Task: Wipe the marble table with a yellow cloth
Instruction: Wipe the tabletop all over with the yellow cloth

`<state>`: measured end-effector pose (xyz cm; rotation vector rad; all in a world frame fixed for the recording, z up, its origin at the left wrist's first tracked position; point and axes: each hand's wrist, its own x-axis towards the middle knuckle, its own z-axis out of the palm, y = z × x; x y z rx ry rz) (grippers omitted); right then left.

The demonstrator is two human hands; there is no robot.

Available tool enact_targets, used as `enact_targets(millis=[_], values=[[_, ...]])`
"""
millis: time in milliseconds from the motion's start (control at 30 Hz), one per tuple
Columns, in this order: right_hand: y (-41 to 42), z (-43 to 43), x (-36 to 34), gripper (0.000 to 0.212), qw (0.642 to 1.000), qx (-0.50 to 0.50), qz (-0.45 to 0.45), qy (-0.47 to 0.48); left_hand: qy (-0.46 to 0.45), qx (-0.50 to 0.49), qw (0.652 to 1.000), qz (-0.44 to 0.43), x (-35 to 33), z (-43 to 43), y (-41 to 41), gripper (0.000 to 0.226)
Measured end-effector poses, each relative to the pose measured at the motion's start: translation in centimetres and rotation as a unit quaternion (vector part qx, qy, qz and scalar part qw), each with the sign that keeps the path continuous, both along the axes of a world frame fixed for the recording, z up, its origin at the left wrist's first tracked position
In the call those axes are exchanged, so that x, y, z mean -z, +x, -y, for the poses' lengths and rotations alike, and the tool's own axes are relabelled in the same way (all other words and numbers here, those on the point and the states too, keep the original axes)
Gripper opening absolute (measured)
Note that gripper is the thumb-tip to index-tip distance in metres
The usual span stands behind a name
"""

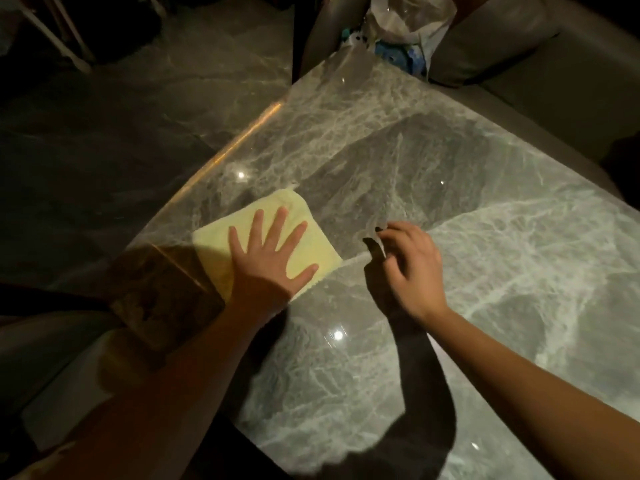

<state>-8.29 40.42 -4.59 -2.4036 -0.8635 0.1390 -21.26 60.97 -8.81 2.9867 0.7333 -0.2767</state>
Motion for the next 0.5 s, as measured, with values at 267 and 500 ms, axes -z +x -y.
enact_targets(millis=[267,500], values=[[0.7,3.0,0.1,0.037,0.998,0.050,0.009,-0.036,0.042,-0.024,0.998,0.033,0.3,-4.0,-9.6,0.078],[-1.0,1.0,0.8,0.032,0.995,0.102,-0.001,0.012,-0.004,0.074,0.997,-0.011,-0.3,4.4,-11.5,0.070]])
